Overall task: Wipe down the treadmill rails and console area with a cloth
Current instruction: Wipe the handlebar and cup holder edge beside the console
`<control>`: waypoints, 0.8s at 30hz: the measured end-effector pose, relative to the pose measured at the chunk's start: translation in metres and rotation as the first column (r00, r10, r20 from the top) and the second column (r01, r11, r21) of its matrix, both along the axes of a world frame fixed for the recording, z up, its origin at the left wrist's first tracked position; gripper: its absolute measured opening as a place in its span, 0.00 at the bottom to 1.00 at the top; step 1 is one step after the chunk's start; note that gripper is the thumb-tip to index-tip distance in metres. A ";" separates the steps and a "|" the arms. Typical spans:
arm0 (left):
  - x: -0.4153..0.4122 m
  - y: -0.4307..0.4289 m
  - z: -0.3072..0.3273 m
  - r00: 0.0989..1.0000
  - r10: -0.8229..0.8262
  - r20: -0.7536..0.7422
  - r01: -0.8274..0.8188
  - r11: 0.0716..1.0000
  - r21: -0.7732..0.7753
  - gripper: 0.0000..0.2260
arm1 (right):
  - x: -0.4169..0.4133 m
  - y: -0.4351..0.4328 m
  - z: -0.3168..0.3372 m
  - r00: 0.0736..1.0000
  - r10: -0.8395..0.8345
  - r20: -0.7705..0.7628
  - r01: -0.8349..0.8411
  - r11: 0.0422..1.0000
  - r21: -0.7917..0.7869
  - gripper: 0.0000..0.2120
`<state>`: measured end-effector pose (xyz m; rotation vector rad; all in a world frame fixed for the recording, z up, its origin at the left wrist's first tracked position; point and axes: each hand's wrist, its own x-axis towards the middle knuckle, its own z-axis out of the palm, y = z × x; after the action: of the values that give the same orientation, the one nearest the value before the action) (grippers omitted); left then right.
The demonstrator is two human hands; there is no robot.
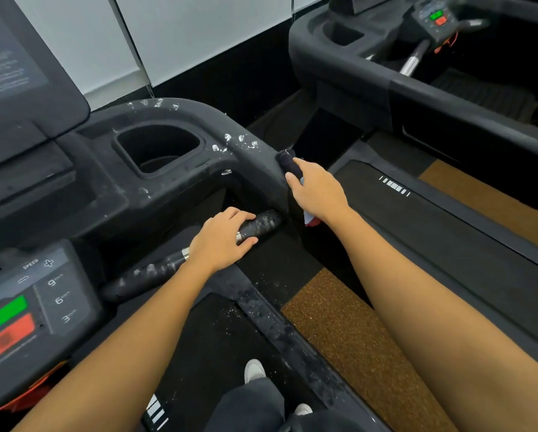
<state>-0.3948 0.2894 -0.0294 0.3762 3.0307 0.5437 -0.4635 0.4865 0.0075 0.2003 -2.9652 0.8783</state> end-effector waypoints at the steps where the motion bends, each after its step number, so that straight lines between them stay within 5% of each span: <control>1: 0.000 0.000 -0.001 1.000 -0.001 0.003 0.001 1.000 0.004 0.21 | 0.001 0.002 -0.002 1.000 0.010 -0.007 -0.010 1.000 0.006 0.17; 10: -0.006 -0.003 0.005 0.996 0.038 0.083 -0.058 0.966 0.254 0.19 | 0.059 0.019 -0.002 0.995 0.029 -0.095 -0.023 0.997 0.073 0.22; 13: -0.004 0.008 0.019 0.995 0.057 0.081 -0.084 0.919 0.384 0.17 | 0.080 0.015 0.016 1.000 -0.002 0.023 0.009 0.958 -0.288 0.18; 15: -0.001 0.023 0.033 0.994 0.042 0.102 -0.087 0.870 0.486 0.17 | 0.087 0.007 0.029 0.993 -0.010 0.117 0.074 0.827 -0.557 0.15; 17: 0.003 0.039 0.047 0.985 -0.003 0.175 -0.108 0.776 0.621 0.18 | 0.089 -0.003 0.038 0.982 -0.013 0.186 0.142 0.703 -0.697 0.14; 21: 0.006 0.068 0.065 0.945 -0.109 0.309 -0.233 0.438 0.868 0.16 | 0.086 -0.021 0.043 0.938 0.132 0.321 0.210 0.520 -0.828 0.22; 24: 0.003 0.076 0.064 0.942 -0.038 0.332 -0.303 0.321 0.897 0.21 | 0.082 -0.021 0.049 0.914 0.258 0.313 0.129 0.547 -0.827 0.28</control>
<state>-0.3915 0.3658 0.0348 0.0038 2.0590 2.1674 -0.3816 0.4650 0.0560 0.0826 -2.3998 2.4862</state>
